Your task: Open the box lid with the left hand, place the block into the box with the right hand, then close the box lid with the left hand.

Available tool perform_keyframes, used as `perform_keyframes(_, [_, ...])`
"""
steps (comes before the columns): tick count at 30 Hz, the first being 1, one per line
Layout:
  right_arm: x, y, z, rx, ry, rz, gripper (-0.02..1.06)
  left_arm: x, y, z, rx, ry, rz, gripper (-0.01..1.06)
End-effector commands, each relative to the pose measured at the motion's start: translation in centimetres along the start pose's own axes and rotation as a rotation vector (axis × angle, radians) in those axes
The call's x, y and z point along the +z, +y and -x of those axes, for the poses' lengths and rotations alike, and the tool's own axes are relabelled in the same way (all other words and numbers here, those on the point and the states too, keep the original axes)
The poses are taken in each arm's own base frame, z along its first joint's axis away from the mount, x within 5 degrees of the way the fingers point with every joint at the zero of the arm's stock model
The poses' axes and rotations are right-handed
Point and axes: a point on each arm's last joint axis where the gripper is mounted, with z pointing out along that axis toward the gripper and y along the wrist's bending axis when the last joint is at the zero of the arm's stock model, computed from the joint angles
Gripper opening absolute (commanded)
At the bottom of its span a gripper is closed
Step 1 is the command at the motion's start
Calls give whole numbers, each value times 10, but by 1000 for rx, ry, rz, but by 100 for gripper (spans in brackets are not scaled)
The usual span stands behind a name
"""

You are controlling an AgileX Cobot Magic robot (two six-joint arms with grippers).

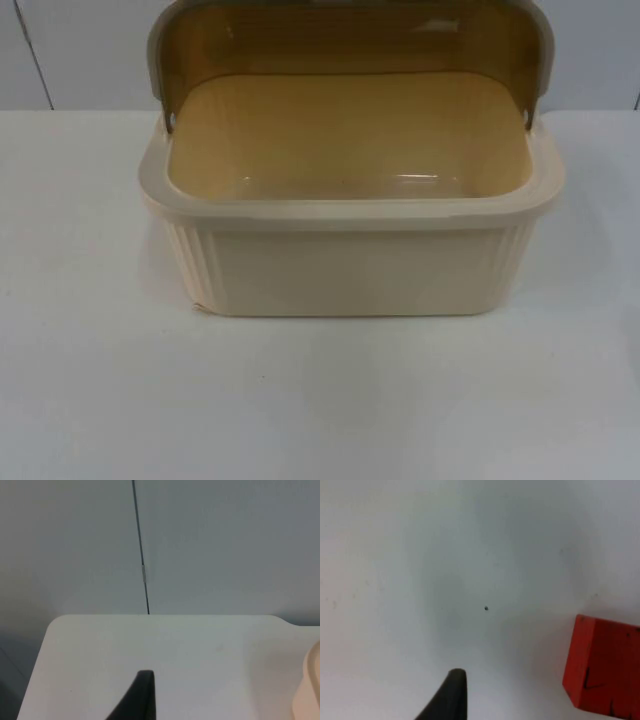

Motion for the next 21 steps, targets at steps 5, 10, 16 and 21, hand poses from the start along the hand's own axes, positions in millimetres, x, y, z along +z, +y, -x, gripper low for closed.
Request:
perform_keyframes(5, [2,-9,2,61,-14,-30,105,-1,-1,1,2,-5,0,104])
perform_keyframes(10, [3,-24,7,141,-32,-60,105,-1,-1,1,2,-5,0,104])
perform_keyframes(16, [10,-25,7,208,-46,-49,105,-1,-1,1,2,-9,1,104])
perform_keyframes(21, [25,-26,1,249,-3,-56,105,-1,-1,1,2,-9,1,104])
